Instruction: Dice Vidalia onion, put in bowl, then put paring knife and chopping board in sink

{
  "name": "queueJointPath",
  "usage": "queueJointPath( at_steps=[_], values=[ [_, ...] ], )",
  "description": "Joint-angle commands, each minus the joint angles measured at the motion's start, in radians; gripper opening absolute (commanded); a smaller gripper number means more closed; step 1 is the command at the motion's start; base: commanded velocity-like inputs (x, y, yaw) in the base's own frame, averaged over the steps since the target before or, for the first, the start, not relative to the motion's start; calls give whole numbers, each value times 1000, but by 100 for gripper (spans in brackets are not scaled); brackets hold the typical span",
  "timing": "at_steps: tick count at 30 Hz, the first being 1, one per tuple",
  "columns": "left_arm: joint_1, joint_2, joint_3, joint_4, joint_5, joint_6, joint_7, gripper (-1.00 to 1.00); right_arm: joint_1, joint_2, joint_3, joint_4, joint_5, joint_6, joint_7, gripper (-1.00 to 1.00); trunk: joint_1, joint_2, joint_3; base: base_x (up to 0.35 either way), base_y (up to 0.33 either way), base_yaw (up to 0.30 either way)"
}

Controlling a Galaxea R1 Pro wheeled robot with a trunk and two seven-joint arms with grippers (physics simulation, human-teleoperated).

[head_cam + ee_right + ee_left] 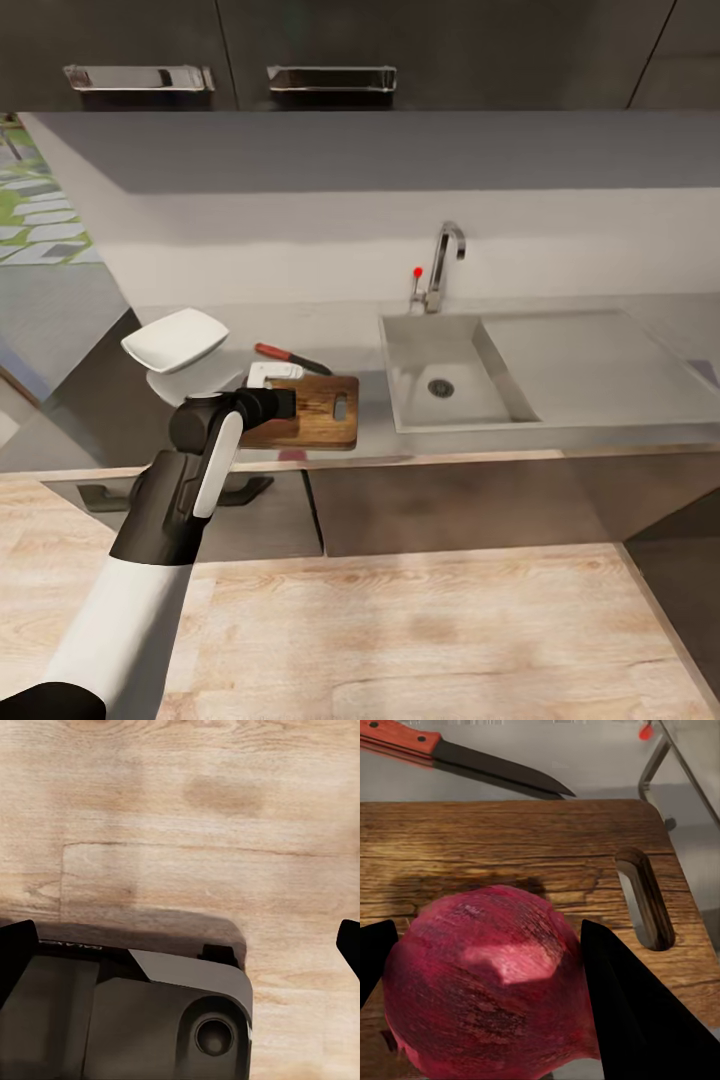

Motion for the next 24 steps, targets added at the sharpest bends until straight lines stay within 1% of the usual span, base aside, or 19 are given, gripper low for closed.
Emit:
queueJointPath(
  at_steps=[1, 7, 16, 24],
  values=[
    [-1, 0, 0, -1, 6, 4, 5, -100, -1, 0, 8, 1, -7, -4, -1, 100, 1, -1, -1, 241, 0, 0],
    [-1, 0, 0, -2, 6, 3, 5, -100, -1, 0, 8, 1, -7, -4, -1, 100, 1, -1, -2, 108, 0, 0],
    [-1, 1, 0, -1, 6, 4, 5, -100, -1, 0, 8, 1, -7, -4, -1, 100, 1, -1, -2, 10, 0, 0],
    [-1, 0, 0, -1, 6, 3, 5, -100, -1, 0, 7, 1, -7, -4, -1, 100, 1, -1, -12, 0, 0, 0]
  ],
)
